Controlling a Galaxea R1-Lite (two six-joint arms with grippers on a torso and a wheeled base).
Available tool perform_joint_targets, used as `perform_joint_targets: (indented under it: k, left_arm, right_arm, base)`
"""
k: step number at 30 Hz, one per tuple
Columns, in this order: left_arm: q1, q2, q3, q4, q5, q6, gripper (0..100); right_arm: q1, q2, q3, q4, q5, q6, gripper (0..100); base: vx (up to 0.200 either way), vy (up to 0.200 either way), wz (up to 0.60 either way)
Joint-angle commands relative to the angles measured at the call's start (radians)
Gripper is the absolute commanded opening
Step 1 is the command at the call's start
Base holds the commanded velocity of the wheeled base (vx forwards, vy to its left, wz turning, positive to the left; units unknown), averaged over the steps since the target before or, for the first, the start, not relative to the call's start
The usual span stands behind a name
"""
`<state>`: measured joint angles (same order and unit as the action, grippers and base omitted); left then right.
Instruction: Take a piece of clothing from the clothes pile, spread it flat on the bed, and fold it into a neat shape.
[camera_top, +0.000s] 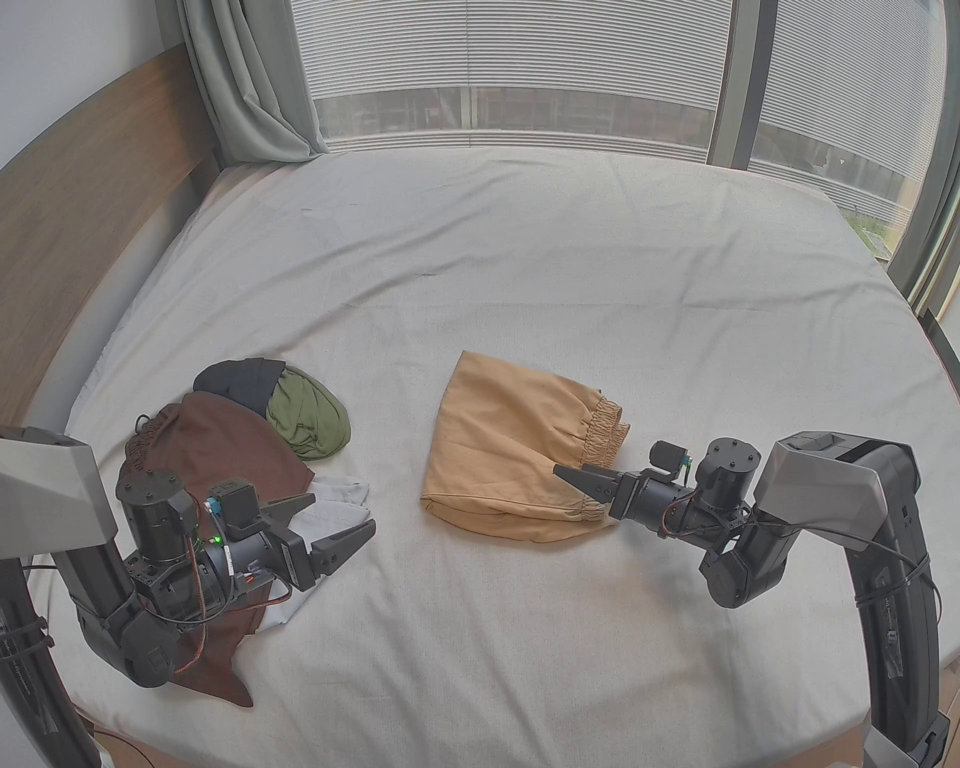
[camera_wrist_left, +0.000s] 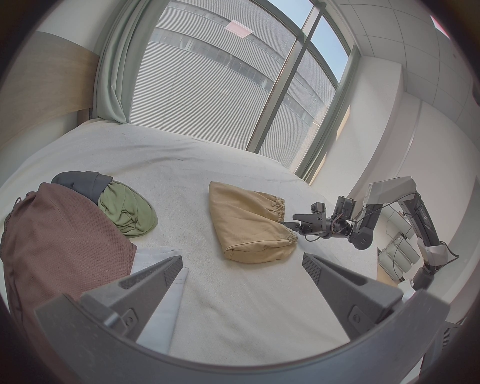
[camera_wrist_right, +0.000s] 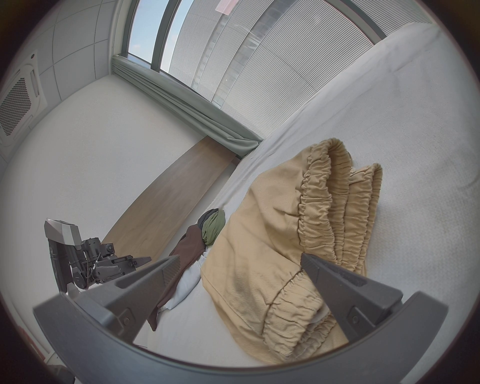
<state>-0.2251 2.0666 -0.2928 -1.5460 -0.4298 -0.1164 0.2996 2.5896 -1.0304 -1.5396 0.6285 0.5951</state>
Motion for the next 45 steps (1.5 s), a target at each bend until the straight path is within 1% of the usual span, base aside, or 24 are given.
perform_joint_targets:
  k: [1, 8, 12, 16, 23, 26, 29, 31, 35, 37, 39, 42, 43, 44, 45]
  left_arm:
    - [-0.002, -0.002, 0.001, 0.0, 0.0, 0.0, 100]
    - [-0.005, -0.006, 0.004, 0.0, -0.001, 0.0, 100]
    - [-0.007, -0.008, 0.006, 0.0, -0.001, 0.003, 100]
    - [-0.007, -0.014, 0.006, 0.0, -0.001, 0.003, 100]
    - [-0.016, -0.051, 0.012, 0.0, -0.009, -0.003, 100]
    - [-0.022, -0.074, 0.024, 0.0, -0.017, -0.003, 100]
    - [-0.031, -0.102, 0.04, 0.0, -0.052, -0.003, 100]
    - [-0.033, -0.117, 0.046, 0.0, -0.066, 0.003, 100]
    - [-0.054, -0.175, 0.07, 0.0, -0.086, 0.004, 100]
    - [-0.076, -0.217, 0.089, 0.0, -0.096, 0.003, 100]
    - [-0.105, -0.27, 0.096, 0.0, -0.107, 0.004, 100]
    - [-0.157, -0.336, 0.11, 0.0, -0.11, 0.015, 100]
    - [-0.174, -0.358, 0.124, 0.0, -0.11, 0.024, 100]
    - [-0.175, -0.361, 0.127, 0.0, -0.11, 0.026, 100]
    - [-0.204, -0.407, 0.159, 0.0, -0.109, 0.044, 100]
  right_arm:
    - [0.007, -0.009, 0.004, -0.001, 0.0, 0.0, 100]
    - [0.027, -0.105, 0.044, -0.001, -0.026, 0.0, 100]
    - [0.032, -0.147, 0.085, -0.001, -0.026, -0.003, 100]
    - [0.03, -0.169, 0.101, -0.001, -0.026, -0.031, 100]
    - [0.033, -0.247, 0.153, -0.001, -0.027, -0.037, 100]
    - [0.05, -0.345, 0.22, -0.002, -0.032, -0.1, 100]
    - [0.079, -0.434, 0.317, -0.002, -0.064, -0.198, 100]
    - [0.118, -0.49, 0.386, -0.002, -0.084, -0.261, 100]
    - [0.216, -0.641, 0.569, -0.002, -0.124, -0.344, 100]
    - [0.257, -0.712, 0.633, -0.001, -0.151, -0.373, 100]
    - [0.297, -0.779, 0.687, 0.001, -0.202, -0.413, 100]
    - [0.308, -0.832, 0.751, 0.001, -0.283, -0.474, 100]
    - [0.305, -0.847, 0.773, 0.001, -0.302, -0.491, 100]
    - [0.303, -0.85, 0.777, 0.001, -0.305, -0.491, 100]
    - [0.303, -0.907, 0.822, 0.01, -0.328, -0.497, 100]
  base:
    - [0.0, 0.0, 0.0]
    - [0.0, 0.0, 0.0]
    - [0.0, 0.0, 0.0]
    - [0.0, 0.0, 0.0]
    - [0.0, 0.0, 0.0]
    - [0.0, 0.0, 0.0]
    - [0.0, 0.0, 0.0]
    - [0.0, 0.0, 0.0]
    - [0.0, 0.0, 0.0]
    - [0.0, 0.0, 0.0]
    - [0.0, 0.0, 0.0]
    - [0.0, 0.0, 0.0]
    - [0.0, 0.0, 0.0]
    - [0.0, 0.0, 0.0]
    - [0.0, 0.0, 0.0]
